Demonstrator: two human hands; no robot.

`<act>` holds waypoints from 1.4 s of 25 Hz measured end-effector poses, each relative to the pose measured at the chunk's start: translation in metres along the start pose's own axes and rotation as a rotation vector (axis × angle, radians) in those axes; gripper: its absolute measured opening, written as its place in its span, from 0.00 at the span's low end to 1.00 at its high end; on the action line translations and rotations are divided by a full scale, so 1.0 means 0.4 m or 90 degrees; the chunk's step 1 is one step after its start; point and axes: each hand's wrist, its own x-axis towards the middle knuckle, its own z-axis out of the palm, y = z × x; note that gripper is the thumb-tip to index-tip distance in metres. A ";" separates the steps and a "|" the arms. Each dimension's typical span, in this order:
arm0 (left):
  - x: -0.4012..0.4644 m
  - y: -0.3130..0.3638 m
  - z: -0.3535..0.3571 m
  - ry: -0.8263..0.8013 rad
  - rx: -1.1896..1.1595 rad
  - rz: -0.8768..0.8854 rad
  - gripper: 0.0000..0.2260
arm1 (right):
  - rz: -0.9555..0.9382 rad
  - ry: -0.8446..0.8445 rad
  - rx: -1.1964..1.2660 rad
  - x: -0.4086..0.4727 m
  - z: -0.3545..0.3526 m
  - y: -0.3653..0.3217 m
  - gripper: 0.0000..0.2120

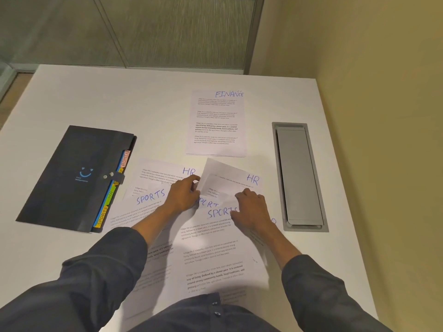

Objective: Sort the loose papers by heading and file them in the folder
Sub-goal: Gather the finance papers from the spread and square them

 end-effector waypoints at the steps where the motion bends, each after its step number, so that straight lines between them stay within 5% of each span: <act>1: 0.001 -0.001 0.002 0.003 -0.001 -0.005 0.16 | -0.008 0.024 0.016 -0.003 -0.005 0.000 0.21; 11: 0.022 -0.009 0.018 0.013 -0.023 -0.052 0.12 | -0.161 0.271 -0.005 -0.123 0.067 -0.018 0.08; 16: 0.021 0.011 0.011 0.111 0.088 0.008 0.17 | -0.073 0.250 0.033 -0.062 0.022 -0.019 0.09; 19: -0.006 0.015 -0.003 0.116 0.133 -0.021 0.28 | -0.052 0.168 0.048 -0.017 0.000 -0.026 0.07; 27: -0.132 -0.108 0.041 -0.039 0.261 -0.188 0.52 | -0.014 0.121 0.091 0.037 -0.002 -0.030 0.06; 35: -0.099 -0.098 0.066 -0.094 0.225 -0.200 0.55 | 0.034 0.134 0.085 0.110 -0.027 -0.020 0.10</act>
